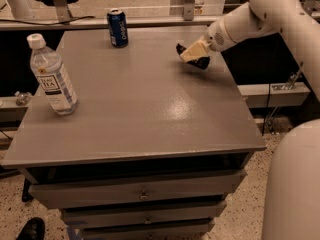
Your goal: Move rxbar chocolate near blue plastic bottle
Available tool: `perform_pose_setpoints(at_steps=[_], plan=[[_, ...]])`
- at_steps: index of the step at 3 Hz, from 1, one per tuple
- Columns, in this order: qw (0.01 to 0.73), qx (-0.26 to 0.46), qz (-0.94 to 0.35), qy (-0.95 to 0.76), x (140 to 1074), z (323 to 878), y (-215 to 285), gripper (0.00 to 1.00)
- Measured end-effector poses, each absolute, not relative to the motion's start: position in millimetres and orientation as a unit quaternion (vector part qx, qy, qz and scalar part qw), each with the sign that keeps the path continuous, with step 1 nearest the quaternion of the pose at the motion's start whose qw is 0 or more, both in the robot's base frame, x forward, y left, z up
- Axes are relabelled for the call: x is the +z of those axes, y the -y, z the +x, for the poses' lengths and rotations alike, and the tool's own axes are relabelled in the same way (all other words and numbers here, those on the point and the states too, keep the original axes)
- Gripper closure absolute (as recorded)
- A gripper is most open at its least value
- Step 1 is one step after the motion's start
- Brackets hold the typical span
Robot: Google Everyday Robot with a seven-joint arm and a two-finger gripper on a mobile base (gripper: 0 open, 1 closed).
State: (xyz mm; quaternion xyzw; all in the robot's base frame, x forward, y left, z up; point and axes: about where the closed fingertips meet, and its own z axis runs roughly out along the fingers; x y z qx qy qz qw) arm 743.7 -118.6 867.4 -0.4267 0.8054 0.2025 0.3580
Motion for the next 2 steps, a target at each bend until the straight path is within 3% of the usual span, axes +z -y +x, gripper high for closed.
perform_pose_setpoints(at_steps=[2], plan=[[0.384,0.263,-0.447,-0.764,920,710,22,1.0]])
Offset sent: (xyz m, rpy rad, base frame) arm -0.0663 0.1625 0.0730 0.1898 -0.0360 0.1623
